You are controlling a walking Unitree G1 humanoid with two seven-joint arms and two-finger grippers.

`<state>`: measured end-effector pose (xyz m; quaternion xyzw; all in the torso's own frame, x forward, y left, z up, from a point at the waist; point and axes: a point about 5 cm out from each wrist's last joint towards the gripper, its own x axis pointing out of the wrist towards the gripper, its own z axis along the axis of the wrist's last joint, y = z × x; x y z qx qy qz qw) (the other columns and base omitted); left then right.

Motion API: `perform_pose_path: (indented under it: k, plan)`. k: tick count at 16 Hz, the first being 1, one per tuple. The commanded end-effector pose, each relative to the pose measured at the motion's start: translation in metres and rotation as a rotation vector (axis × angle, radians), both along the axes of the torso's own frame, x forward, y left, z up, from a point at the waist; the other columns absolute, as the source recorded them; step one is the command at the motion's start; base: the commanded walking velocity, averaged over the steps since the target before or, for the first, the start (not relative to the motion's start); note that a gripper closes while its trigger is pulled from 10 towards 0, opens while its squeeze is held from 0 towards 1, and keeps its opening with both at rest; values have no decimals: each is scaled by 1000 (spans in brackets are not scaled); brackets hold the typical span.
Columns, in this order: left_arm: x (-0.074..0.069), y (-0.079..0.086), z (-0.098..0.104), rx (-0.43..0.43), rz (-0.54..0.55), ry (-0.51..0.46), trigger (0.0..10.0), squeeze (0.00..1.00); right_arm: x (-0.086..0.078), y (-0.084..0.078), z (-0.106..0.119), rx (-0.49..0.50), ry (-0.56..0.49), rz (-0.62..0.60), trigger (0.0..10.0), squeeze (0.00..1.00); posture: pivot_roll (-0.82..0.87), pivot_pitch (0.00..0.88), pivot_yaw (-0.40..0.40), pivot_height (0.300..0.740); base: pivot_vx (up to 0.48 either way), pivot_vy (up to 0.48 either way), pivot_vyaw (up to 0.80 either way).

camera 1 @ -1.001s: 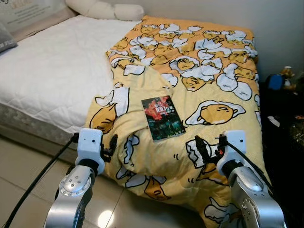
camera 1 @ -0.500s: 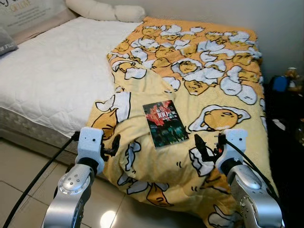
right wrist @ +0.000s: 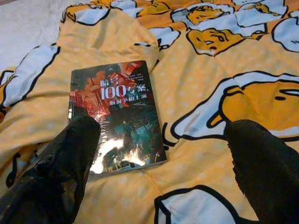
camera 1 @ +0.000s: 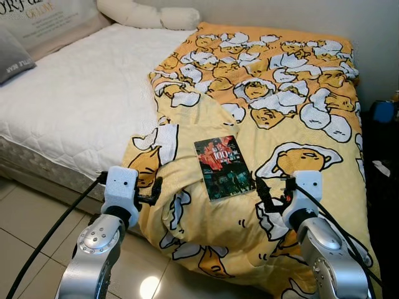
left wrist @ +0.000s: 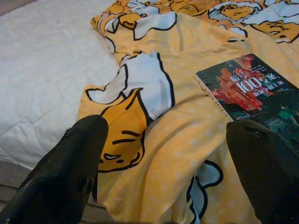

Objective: Clean up the room

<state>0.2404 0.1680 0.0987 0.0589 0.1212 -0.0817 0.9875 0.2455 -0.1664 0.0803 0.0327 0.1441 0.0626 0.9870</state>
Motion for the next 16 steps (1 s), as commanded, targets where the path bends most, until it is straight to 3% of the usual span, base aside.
perform_pose_path:
  k: [1,4,5,11,13,16]
  plan:
    - [2,3,1,10,-4,-7,10000,847,1,2,3,-1,-20,10,10000,0,-138,0,67,740,270,0,0]
    - [-3,8,-4,17,23,6,10000,847,1,3,-3,-11,-3,20,10000,0,-120,0,60,740,268,0,0]
    - [-5,2,-1,-43,44,3,10000,851,-2,1,-3,19,2,28,10000,0,-98,0,54,740,274,0,0]
    - [-1,-21,-5,-23,-70,5,10000,851,3,-6,-7,-14,-2,32,10000,0,-131,0,80,740,292,0,0]
    - [-3,-15,-9,-27,-68,19,10000,851,-2,5,-11,11,12,45,10000,0,-148,0,81,740,298,0,-241]
    - [-7,-13,-8,-55,-16,18,10000,851,-6,6,-15,-2,22,74,10000,0,-117,0,70,740,299,0,-200]
